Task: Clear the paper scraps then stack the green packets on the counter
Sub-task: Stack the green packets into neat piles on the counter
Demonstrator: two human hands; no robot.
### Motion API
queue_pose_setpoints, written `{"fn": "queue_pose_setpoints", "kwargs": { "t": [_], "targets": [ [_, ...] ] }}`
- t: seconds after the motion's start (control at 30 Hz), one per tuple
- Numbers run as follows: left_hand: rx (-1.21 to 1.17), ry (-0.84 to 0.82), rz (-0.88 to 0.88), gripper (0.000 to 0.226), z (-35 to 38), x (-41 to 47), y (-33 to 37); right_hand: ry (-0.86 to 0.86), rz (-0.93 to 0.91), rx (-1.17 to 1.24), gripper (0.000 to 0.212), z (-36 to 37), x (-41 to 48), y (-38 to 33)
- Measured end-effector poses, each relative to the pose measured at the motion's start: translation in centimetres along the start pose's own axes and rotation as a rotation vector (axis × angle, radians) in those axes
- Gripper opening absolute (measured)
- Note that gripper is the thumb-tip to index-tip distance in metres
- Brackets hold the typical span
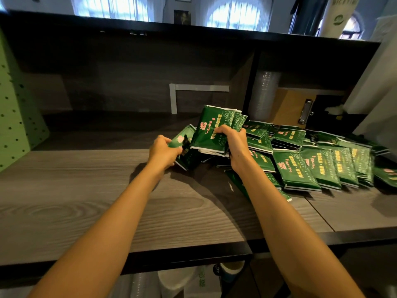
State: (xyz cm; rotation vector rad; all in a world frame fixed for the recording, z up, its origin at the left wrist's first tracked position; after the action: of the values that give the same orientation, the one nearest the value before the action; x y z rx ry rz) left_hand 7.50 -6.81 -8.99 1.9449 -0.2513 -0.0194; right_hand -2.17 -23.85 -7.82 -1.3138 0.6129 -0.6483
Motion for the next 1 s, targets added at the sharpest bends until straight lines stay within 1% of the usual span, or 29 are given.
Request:
{"fn": "queue_pose_setpoints", "kwargs": {
  "t": [0.07,0.13,0.2,0.27,0.37,0.4,0.47,0.53,0.6,0.67,0.77,0.83,0.93,1.0],
  "targets": [
    [-0.137,0.085,-0.044,0.031,-1.4,0.2,0.0,0.005,-0.013,-0.016,0.090,-0.1,0.1,0.0],
    [-0.276,0.169,-0.050,0.031,-2.9,0.1,0.1,0.010,-0.024,-0.020,0.088,-0.2,0.3,0.0],
    [-0.438,0.187,-0.066,0.027,-3.6,-0.3,0.3,0.009,-0.030,-0.025,0.087,-0.1,0.3,0.1],
    [-0.605,0.138,-0.095,0.017,-3.9,-0.6,0.6,-0.015,-0.022,-0.049,0.090,0.4,0.3,0.4],
    [-0.727,-0.050,-0.087,0.011,-2.9,-1.0,1.9,-0.055,-0.005,-0.101,0.098,0.7,0.3,0.8],
    [-0.719,-0.114,-0.082,0.011,-2.3,-1.3,2.2,-0.067,-0.001,-0.105,0.098,0.8,0.2,0.9],
    [-0.590,-0.162,-0.044,0.009,-1.1,-1.8,2.6,-0.078,0.000,-0.103,0.097,1.1,0.1,1.0],
    [-0.435,-0.145,0.018,0.018,-0.1,-2.2,2.6,-0.083,-0.002,-0.097,0.091,1.5,-0.2,1.0],
    [-0.343,-0.128,0.014,0.026,0.6,-2.1,2.0,-0.078,-0.023,-0.098,0.084,1.7,-0.5,0.8],
    [-0.317,-0.125,-0.023,0.030,0.9,-1.9,1.4,-0.090,-0.029,-0.114,0.082,2.0,-0.6,0.8],
    [-0.353,-0.161,-0.057,0.036,1.4,-1.9,1.1,-0.119,-0.011,-0.132,0.078,2.6,-0.6,1.0],
    [-0.341,-0.180,-0.046,0.040,1.7,-2.0,1.3,-0.149,0.002,-0.125,0.082,2.9,-0.6,1.2],
    [-0.285,-0.223,0.022,0.033,2.1,-2.5,1.9,-0.180,0.003,-0.177,0.093,2.9,-1.2,1.1],
    [-0.274,-0.277,0.046,0.030,2.6,-3.1,2.4,-0.167,0.008,-0.175,0.089,2.5,-1.2,1.1]
  ]
}}
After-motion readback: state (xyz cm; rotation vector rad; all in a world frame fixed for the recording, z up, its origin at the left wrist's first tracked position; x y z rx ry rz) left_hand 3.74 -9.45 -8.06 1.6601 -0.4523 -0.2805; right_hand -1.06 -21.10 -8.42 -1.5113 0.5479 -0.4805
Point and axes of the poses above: each hand's wrist, its own x-axis towards the middle knuckle, its own z-axis out of the palm, y = z × x, the point moved 7 cm from there along x, towards the middle knuckle, and after that the axes turned 4 degrees about y, right-handed, at the moved point
